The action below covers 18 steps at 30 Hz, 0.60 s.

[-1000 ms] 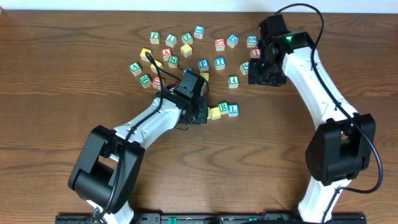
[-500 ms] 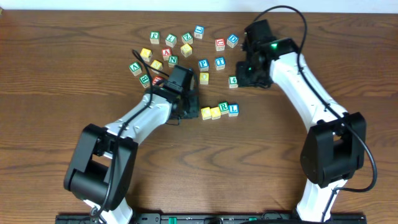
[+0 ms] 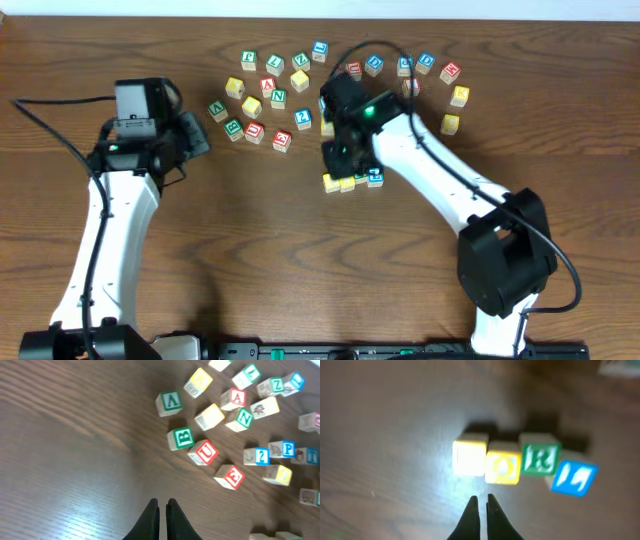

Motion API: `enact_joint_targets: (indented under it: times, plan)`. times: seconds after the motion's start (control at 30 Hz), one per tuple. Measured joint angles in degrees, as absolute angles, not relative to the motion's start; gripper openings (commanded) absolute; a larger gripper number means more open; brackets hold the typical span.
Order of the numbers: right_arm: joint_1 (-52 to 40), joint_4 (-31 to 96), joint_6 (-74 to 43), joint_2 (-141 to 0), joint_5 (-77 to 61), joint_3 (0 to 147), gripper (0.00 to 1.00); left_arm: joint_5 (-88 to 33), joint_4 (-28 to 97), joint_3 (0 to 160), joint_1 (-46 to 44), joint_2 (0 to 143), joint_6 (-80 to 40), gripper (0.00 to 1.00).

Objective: Spell out CORL

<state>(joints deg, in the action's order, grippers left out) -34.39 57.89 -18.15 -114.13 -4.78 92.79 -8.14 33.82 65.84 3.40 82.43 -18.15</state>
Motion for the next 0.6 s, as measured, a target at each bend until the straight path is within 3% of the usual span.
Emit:
enact_joint_targets:
  times: [0.6]
  plan:
    - [-35.1, 53.5, -20.8, -114.3, -4.9, 83.9, 0.01, -8.2, 34.5, 65.8, 3.2, 84.0, -18.2, 0.08]
